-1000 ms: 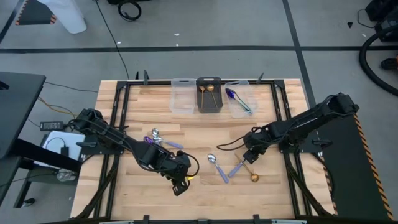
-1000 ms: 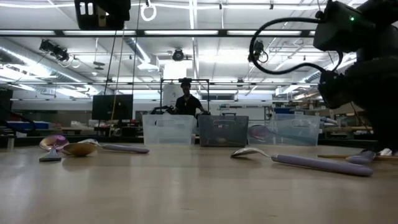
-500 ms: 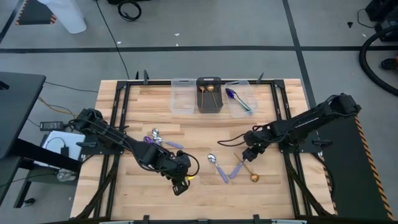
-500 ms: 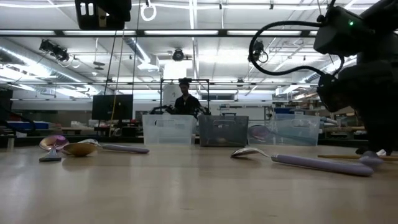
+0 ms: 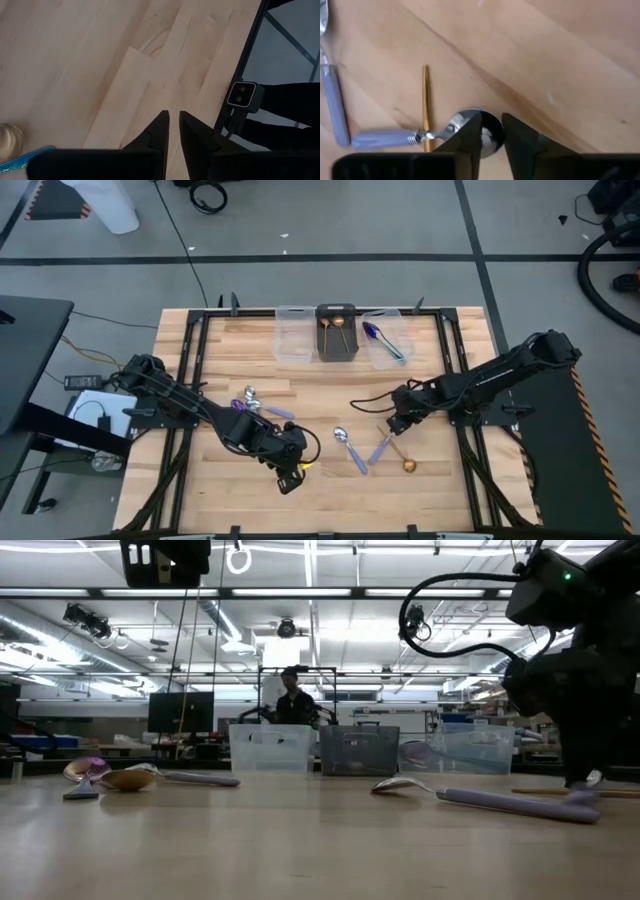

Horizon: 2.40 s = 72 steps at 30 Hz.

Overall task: Sort silverware by color (type)
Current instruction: Put the purple spoon into the left transparent bin

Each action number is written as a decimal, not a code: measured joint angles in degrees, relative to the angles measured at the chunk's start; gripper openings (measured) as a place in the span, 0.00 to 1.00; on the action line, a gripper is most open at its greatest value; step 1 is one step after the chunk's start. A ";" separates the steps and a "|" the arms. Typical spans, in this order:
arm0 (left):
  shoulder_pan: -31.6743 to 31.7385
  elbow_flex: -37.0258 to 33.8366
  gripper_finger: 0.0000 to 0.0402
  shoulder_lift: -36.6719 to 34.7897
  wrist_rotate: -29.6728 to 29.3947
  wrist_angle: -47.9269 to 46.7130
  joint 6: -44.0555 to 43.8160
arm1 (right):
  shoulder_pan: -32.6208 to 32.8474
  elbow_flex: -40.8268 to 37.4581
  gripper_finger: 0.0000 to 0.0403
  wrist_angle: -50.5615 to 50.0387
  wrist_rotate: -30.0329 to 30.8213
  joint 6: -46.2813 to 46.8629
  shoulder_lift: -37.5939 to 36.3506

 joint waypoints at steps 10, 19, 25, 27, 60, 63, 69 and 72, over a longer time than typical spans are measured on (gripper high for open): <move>0.00 0.00 0.12 0.00 -0.27 0.02 0.03 | 0.00 0.15 0.04 0.83 -0.50 0.69 -0.16; 2.70 0.00 0.12 0.00 -3.56 3.53 -1.68 | -0.14 0.03 0.03 6.31 -0.45 2.90 -0.15; 6.37 0.02 0.13 0.15 -15.97 9.09 -5.72 | -0.33 0.00 0.03 13.30 1.94 3.06 -0.13; 8.06 0.02 0.15 0.15 -16.02 9.23 -5.85 | -0.33 0.00 0.03 14.47 2.70 3.12 -0.35; 20.02 -0.04 0.48 4.27 -2.19 27.65 -2.52 | -3.81 0.02 0.04 34.54 23.06 -13.59 -16.98; 20.00 -0.09 0.48 4.50 -2.20 27.75 -2.76 | -4.74 0.02 0.04 36.55 20.96 -13.89 -16.98; 20.27 -0.09 0.37 4.52 -2.92 28.00 -2.80 | -4.98 0.03 0.04 37.19 20.03 -14.44 -16.98; 20.46 -0.09 0.28 4.52 -2.93 28.00 -2.86 | -4.98 0.04 0.04 37.16 19.45 -14.62 -16.98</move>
